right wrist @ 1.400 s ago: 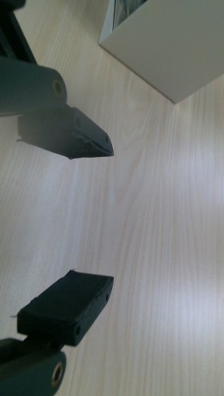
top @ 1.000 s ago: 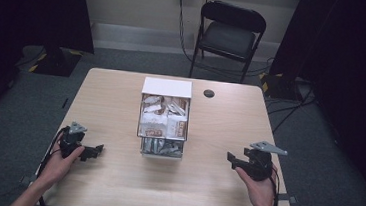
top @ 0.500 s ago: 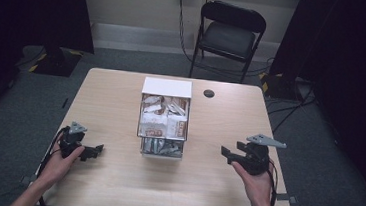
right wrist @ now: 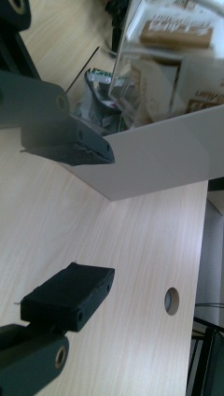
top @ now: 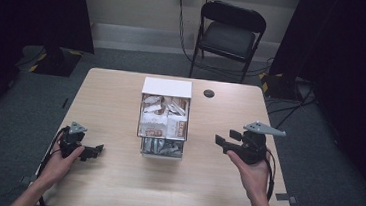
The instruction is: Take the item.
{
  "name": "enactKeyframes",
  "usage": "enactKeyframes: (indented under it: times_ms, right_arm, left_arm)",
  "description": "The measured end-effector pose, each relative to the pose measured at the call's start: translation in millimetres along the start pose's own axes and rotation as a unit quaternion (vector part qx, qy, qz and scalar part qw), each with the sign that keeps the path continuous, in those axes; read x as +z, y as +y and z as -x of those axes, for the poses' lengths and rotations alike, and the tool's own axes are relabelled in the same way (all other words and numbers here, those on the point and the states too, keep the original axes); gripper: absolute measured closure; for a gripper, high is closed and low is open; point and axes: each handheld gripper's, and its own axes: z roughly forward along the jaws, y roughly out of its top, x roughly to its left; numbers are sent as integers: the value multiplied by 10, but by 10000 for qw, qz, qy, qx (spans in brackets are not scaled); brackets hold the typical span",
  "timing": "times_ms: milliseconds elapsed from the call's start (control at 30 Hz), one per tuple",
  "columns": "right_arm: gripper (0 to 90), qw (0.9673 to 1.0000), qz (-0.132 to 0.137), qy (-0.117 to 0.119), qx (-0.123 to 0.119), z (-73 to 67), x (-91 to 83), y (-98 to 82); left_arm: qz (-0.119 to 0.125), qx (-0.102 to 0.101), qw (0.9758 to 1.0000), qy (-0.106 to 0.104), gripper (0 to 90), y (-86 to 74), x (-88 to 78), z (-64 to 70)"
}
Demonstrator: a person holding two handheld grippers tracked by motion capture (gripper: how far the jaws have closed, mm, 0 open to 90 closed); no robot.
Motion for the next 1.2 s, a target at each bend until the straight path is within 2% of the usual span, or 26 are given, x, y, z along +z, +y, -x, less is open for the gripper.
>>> enactKeyframes:
  times_ms: [233, 267, 400, 433, 600, 700, 900, 1000, 1200]
  right_arm:
    - [405, 9997, 144, 174, -28, -73, -40, 158]
    - [414, 9993, 212, 306, -27, -96, -66, 212]
    - [427, 9986, 330, 417, -82, -145, -100, 289]
    - [431, 9978, 411, 490, -156, -192, -119, 350]
    - [460, 9969, 401, 622, -265, -270, -131, 433]
    - [481, 9948, 523, 817, -319, -319, -172, 519]
    - [486, 9927, 585, 970, -409, -410, -185, 608]
    - [509, 9898, 566, 1180, -558, -528, -152, 642]
    - [510, 9868, 581, 1332, -711, -687, -146, 703]
  left_arm:
    - [2, -4, 10000, -2, 0, -1, 0, 0]
    - [-1, 0, 10000, -2, 0, 0, 0, 0]
    - [-2, -2, 10000, -3, 0, 0, 0, 0]
    - [-2, -2, 10000, -3, 0, 0, 0, 0]
    - [-5, -3, 10000, -4, 0, 0, -1, 0]
    - [-3, -3, 10000, -2, 0, 0, 0, 0]
    - [1, -3, 10000, -2, 0, -1, 0, 0]
    - [7, -5, 10000, -3, 0, -1, 1, 1]
    - [1, 5, 10000, 0, 0, 0, 0, -1]
